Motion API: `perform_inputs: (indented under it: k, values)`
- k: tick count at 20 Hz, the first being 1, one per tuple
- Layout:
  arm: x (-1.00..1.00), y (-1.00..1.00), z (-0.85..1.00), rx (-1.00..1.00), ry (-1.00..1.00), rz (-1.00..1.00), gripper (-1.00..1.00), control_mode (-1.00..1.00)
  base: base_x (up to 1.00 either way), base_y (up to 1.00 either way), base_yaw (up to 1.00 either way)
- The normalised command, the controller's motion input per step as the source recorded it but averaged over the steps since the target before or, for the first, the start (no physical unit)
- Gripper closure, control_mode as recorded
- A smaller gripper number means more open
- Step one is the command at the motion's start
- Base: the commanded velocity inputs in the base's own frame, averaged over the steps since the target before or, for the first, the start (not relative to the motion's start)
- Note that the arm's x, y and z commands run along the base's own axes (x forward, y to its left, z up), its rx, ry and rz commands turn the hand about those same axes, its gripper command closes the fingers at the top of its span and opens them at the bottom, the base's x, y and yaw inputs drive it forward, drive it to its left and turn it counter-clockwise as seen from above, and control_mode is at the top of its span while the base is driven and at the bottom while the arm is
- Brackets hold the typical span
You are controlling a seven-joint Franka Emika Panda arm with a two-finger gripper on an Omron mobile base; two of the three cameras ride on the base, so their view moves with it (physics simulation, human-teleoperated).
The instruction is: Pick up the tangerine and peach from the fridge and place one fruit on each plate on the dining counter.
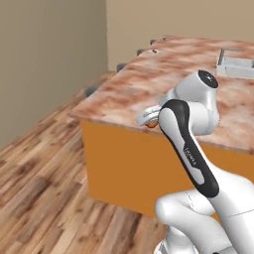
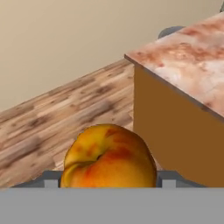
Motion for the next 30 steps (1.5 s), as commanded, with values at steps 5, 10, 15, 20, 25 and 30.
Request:
perform_inputs:
  k: [5,10,15,20,25,30]
  values:
    - [0.00,0.00,0.00,0.00,0.00,0.00,1.00,1.00,0.73,0.72,0.00]
    - [0.00,0.00,0.00,0.00,0.00,0.00,1.00,1.00,0.66,0.77,0.00]
    - [0.00,0.00,0.00,0.00,0.00,0.00,1.00,1.00,0.67,0.72,-0.06]
    - [0.00,0.00,0.00,0.00,0.00,0.00,1.00,1.00,0.68,0.69,-0.08]
    - [0.00,0.00,0.00,0.00,0.00,0.00,1.00,1.00,0.68,0.66,-0.11]
    - [0.00,0.00,0.00,0.00,0.00,0.00,1.00,1.00,0.69,0.61,-0.16]
